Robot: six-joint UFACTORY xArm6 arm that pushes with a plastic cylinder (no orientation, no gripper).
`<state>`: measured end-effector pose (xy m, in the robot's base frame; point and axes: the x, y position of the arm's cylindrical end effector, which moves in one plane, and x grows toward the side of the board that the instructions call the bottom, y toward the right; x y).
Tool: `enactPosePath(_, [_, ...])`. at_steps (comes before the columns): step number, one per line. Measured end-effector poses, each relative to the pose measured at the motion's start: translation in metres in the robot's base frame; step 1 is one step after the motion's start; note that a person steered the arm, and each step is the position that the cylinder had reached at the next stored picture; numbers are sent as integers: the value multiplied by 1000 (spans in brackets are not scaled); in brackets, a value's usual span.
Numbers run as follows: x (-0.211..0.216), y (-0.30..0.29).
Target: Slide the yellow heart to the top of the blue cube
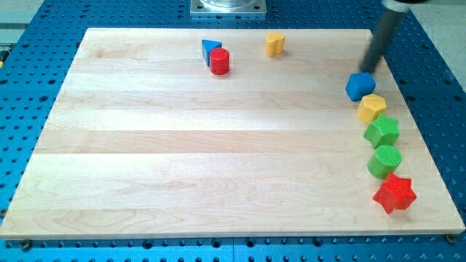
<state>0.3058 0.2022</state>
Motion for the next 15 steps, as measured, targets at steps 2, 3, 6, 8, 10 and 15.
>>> enactPosePath(2, [-10, -216])
enactPosePath(3, [-47, -188])
enactPosePath(6, [-23, -27])
enactPosePath(8, [-57, -1])
enactPosePath(10, [-76, 78])
enactPosePath(15, [4, -74])
